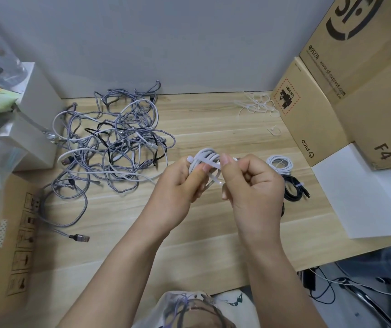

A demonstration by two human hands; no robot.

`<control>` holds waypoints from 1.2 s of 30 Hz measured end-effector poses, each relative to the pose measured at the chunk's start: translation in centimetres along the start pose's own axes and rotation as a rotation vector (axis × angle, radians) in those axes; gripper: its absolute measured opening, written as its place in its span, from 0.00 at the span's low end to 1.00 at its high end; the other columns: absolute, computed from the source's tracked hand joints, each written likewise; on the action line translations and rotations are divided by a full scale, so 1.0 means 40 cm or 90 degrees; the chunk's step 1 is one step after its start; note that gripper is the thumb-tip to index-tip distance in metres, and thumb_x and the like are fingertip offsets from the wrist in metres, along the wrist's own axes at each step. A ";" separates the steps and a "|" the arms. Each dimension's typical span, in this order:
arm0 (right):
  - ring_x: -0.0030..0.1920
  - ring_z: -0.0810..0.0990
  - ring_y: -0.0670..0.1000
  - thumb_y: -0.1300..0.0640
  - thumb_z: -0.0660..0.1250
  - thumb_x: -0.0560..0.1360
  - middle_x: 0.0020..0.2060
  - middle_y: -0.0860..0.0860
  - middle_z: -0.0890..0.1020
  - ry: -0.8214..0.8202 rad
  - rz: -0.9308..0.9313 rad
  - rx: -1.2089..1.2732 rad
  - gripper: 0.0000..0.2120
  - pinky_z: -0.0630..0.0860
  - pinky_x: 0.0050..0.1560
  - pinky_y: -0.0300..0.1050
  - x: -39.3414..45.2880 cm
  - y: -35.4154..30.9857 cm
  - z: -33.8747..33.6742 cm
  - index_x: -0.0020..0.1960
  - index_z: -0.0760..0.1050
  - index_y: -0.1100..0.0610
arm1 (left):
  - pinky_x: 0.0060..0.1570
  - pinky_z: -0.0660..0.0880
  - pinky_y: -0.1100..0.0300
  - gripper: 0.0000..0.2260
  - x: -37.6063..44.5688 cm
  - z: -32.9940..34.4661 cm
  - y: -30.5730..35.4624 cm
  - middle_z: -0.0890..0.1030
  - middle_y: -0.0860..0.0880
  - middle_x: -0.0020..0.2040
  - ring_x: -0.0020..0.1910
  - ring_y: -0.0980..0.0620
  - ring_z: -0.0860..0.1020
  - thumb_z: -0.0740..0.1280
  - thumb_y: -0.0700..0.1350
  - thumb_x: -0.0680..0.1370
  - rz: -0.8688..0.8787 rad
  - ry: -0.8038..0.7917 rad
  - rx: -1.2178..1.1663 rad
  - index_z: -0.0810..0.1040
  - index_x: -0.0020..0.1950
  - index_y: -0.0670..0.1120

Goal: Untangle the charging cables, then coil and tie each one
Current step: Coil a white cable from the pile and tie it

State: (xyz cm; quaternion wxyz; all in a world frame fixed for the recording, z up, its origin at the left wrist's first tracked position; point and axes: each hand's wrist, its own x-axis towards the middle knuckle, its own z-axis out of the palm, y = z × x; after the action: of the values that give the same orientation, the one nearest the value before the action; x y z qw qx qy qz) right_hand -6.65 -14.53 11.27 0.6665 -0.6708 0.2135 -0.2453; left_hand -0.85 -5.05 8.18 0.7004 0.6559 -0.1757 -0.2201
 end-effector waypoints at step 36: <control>0.30 0.64 0.47 0.45 0.67 0.69 0.25 0.45 0.65 -0.034 -0.096 -0.252 0.18 0.63 0.33 0.44 0.036 0.048 -0.010 0.27 0.64 0.52 | 0.34 0.67 0.66 0.07 -0.019 0.046 0.013 0.76 0.56 0.35 0.36 0.56 0.74 0.59 0.48 0.81 0.034 0.018 0.381 0.71 0.43 0.52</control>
State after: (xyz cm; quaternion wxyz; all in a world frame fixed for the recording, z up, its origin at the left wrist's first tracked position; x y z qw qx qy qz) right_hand -5.69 -15.76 9.39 0.5069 -0.8091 0.1890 -0.2296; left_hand -2.42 -6.15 8.88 0.4839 0.8312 -0.2404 -0.1308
